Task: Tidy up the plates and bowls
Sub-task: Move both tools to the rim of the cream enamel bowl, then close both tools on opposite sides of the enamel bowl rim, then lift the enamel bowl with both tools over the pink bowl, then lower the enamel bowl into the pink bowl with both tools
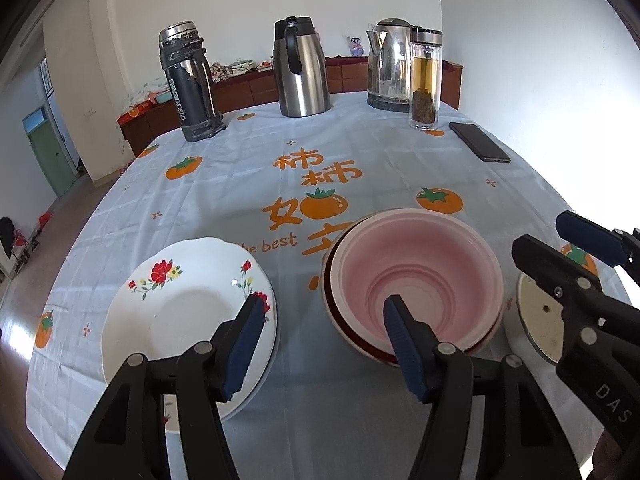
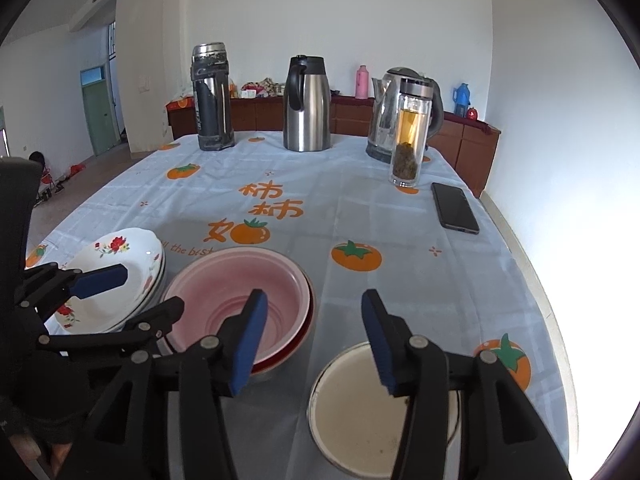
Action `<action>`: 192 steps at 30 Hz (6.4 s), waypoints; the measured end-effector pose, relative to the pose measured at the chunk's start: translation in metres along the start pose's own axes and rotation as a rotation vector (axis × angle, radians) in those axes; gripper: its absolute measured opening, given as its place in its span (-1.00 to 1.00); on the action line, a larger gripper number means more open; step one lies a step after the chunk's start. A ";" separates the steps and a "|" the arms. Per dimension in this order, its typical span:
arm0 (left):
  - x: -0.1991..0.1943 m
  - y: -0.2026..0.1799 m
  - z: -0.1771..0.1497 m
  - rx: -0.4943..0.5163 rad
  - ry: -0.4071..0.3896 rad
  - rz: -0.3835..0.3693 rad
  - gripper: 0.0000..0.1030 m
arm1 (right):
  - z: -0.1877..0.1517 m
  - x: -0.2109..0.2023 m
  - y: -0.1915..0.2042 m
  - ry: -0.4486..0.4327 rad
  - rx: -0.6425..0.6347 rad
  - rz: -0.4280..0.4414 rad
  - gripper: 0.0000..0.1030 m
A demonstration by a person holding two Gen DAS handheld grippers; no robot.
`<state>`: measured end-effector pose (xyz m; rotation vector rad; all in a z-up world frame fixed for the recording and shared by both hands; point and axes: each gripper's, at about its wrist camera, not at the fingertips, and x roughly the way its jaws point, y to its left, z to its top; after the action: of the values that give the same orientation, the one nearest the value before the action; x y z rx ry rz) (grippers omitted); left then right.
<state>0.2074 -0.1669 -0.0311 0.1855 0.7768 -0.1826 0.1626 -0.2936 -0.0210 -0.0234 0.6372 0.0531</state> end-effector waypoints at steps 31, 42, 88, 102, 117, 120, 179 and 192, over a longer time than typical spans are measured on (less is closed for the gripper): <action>-0.007 -0.101 -0.024 0.055 0.059 -0.281 -0.29 | -0.076 -0.014 -0.109 0.065 0.249 0.007 -0.52; 0.006 -0.120 -0.023 0.080 0.081 -0.303 -0.42 | -0.078 -0.008 -0.107 0.059 0.240 0.044 -0.78; -0.055 -0.021 0.013 -0.093 -0.116 -0.206 -0.59 | 0.020 -0.049 -0.022 -0.105 0.083 0.130 -0.77; -0.029 -0.003 0.027 -0.098 -0.073 -0.164 -0.59 | 0.035 -0.008 -0.014 -0.019 0.079 0.152 -0.75; -0.005 0.000 0.023 -0.101 -0.029 -0.155 -0.59 | 0.025 0.021 -0.009 0.070 0.082 0.146 -0.74; -0.004 -0.001 0.024 -0.098 -0.026 -0.154 -0.59 | 0.023 0.025 -0.010 0.083 0.083 0.143 -0.73; 0.021 -0.004 0.014 -0.080 0.048 -0.132 -0.59 | 0.010 0.042 -0.004 0.147 0.065 0.147 -0.71; 0.023 -0.008 0.014 -0.060 0.044 -0.141 -0.58 | 0.004 0.040 -0.008 0.142 0.059 0.131 -0.71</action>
<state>0.2311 -0.1798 -0.0386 0.0776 0.8382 -0.2888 0.1977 -0.3001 -0.0411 0.0723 0.7816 0.1599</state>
